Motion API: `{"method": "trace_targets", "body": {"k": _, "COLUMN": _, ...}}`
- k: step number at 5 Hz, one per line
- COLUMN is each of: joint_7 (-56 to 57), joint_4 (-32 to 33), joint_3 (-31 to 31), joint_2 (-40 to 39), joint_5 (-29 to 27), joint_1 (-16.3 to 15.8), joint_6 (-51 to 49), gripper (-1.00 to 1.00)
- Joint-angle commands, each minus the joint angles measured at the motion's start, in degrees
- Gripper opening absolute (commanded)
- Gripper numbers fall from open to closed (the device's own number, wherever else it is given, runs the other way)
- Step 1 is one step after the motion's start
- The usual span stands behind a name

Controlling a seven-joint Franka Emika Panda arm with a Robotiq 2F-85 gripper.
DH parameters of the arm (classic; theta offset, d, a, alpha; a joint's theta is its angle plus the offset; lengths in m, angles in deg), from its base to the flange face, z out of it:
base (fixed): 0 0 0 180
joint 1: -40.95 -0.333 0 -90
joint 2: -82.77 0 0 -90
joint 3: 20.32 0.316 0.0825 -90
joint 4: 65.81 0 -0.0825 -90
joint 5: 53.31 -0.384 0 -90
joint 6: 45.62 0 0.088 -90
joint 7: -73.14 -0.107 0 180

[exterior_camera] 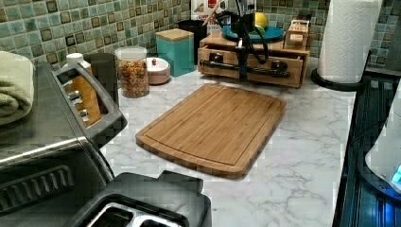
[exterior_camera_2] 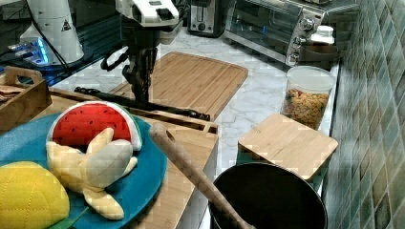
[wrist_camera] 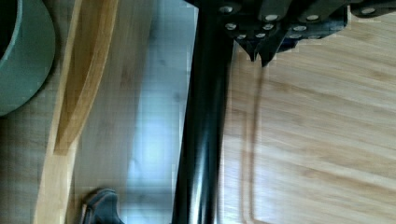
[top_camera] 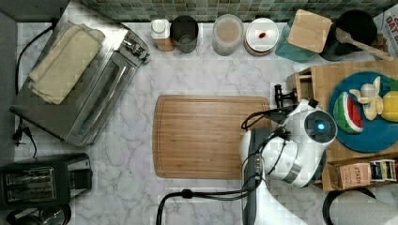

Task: Close the drawer.

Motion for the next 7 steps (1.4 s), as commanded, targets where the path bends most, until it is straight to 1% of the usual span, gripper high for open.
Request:
{"method": "trace_targets", "body": {"k": 1, "joint_7": 10.1, "joint_4": -16.6, "joint_3": -5.5, "joint_2": -6.4, "joint_5": -6.2, "joint_1": 10.4, "joint_6": 3.6, "gripper": -1.00}}
{"method": "trace_targets", "body": {"k": 2, "joint_7": -0.4, "joint_4": -13.9, "joint_3": -8.6, "joint_2": -3.1, "joint_5": 2.6, "joint_1": 7.0, "joint_6": 3.9, "gripper": -1.00}}
{"method": "trace_targets", "body": {"k": 3, "joint_7": -7.5, "joint_4": -11.8, "joint_3": -10.9, "joint_2": 0.6, "joint_5": 8.9, "joint_1": 4.2, "joint_6": 2.4, "gripper": -1.00}}
{"method": "trace_targets", "body": {"k": 5, "joint_7": -7.1, "joint_4": -11.8, "joint_3": -12.7, "joint_2": 0.4, "joint_5": 8.4, "joint_1": 2.5, "joint_6": 2.4, "gripper": -1.00}}
{"method": "trace_targets", "body": {"k": 7, "joint_7": -7.0, "joint_4": -11.7, "joint_3": -13.3, "joint_2": 0.3, "joint_5": 8.2, "joint_1": 1.8, "joint_6": 2.5, "gripper": -1.00}}
